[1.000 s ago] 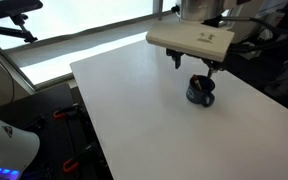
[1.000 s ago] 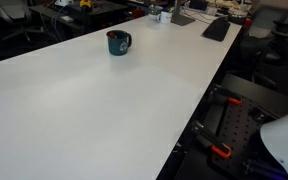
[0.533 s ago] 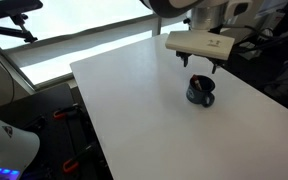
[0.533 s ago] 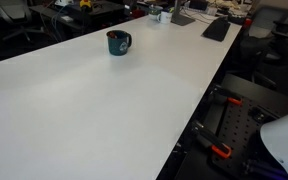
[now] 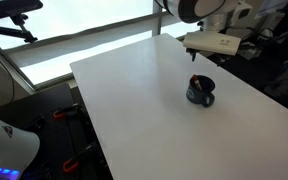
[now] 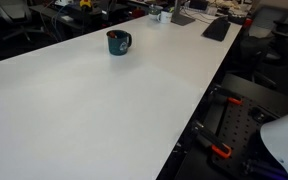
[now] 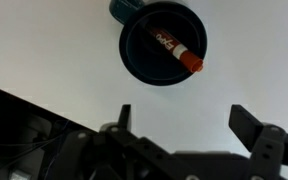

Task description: Remove the marker from the cup and put it on the table

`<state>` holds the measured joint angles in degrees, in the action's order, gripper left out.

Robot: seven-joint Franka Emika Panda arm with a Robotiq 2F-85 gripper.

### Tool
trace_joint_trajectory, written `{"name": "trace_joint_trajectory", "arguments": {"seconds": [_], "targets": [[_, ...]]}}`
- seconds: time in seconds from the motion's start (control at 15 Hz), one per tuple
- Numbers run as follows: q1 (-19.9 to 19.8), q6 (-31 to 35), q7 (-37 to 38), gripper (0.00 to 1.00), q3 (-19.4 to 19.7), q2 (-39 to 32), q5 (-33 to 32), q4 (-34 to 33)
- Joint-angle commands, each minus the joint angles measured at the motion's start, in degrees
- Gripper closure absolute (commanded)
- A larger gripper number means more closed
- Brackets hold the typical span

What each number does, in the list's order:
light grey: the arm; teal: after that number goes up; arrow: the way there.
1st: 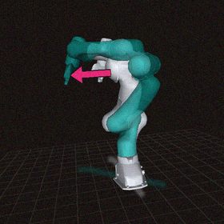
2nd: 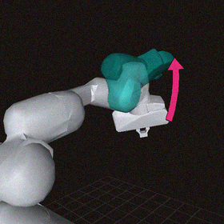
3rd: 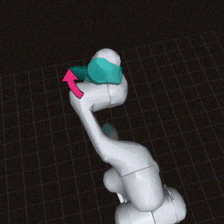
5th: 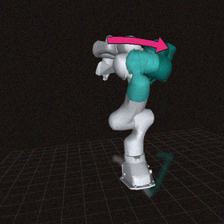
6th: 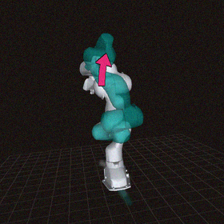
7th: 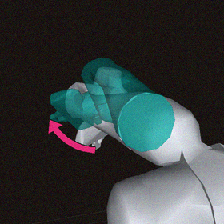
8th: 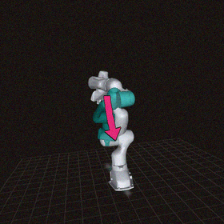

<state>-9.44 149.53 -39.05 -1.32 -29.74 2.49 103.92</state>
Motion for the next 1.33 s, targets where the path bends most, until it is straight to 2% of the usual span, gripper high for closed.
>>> {"name": "trace_joint_trajectory", "arguments": {"seconds": [0.0,0.2,0.47,0.53,0.6,1.0,1.13,1.27], "targets": [[-0.86,-12.49,0.49,0.0,-0.04,-6.14,-2.78,-11.13],[-0.7,-22.9,1.06,0.0,1.53,-10.41,-5.65,-18.8],[-1.62,-29.61,0.14,0.0,1.58,-14.21,-6.39,-24.86],[-1.75,-30.04,0.04,0.0,1.36,-14.26,-6.26,-25.07],[-1.99,-27.28,0.2,0.0,1.24,-12.92,-6.01,-22.06],[-1.91,-27.11,-0.6,0.0,1.29,-14.26,-6.67,-23.41],[-2.1,-26.88,-4.23,0.0,0.67,-14.89,-7.6,-22.95],[-3.17,-26.87,-11.6,0.0,-0.46,-15.28,-8.16,-21.95]]}}
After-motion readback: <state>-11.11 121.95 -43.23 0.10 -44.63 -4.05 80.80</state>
